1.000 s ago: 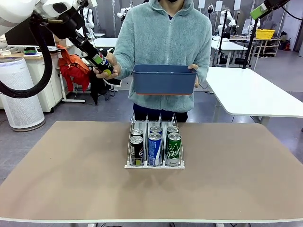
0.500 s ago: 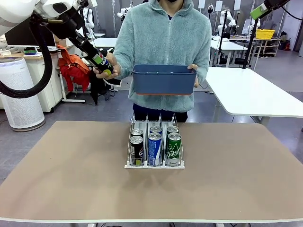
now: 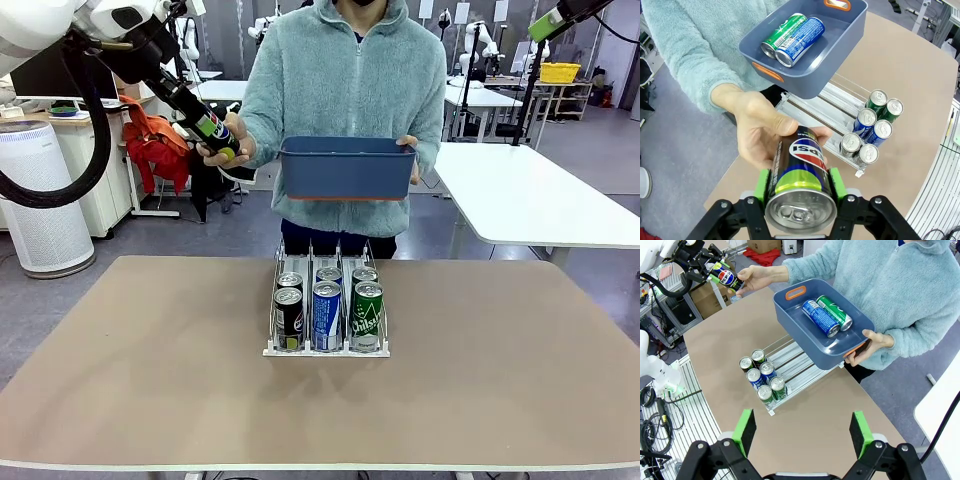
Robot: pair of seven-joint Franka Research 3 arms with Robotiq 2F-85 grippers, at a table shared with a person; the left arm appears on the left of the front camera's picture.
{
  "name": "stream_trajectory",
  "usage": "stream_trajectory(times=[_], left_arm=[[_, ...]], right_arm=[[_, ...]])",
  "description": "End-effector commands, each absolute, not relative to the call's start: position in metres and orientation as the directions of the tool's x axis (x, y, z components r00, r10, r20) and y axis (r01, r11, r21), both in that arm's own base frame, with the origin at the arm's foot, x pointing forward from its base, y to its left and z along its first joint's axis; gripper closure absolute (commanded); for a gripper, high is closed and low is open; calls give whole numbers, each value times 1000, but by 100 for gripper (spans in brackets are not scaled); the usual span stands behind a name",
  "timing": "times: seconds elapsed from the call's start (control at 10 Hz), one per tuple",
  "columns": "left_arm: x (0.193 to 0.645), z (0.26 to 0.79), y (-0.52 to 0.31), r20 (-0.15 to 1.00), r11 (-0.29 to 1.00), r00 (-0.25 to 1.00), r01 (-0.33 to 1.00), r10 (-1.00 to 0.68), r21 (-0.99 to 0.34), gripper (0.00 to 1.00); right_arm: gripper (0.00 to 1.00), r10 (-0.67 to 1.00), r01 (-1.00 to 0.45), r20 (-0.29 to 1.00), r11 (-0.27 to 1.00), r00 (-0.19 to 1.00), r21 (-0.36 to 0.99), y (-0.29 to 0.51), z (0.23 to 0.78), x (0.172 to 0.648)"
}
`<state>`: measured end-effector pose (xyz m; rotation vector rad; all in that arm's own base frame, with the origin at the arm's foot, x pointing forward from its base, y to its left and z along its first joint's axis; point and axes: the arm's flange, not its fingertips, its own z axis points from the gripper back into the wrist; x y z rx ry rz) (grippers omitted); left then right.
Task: Fill the beverage cans into the dispenser.
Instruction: Place the picked Pepsi coke in the line of the Automatic Can Dispenser with the same cans.
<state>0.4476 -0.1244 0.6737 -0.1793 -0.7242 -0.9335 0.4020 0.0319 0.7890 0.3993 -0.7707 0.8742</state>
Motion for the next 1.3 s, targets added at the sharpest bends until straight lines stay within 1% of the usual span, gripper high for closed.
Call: stream_trajectory(times=[0.0, 1.2], left_arm=[[448, 672, -124, 645, 604, 384, 783, -661, 153, 49], [448, 672, -124, 645, 604, 384, 783, -661, 153, 49]], right_arm=[[0, 532, -805, 743, 593, 405, 15, 33, 788, 402], [0, 532, -805, 743, 593, 405, 15, 33, 788, 402]])
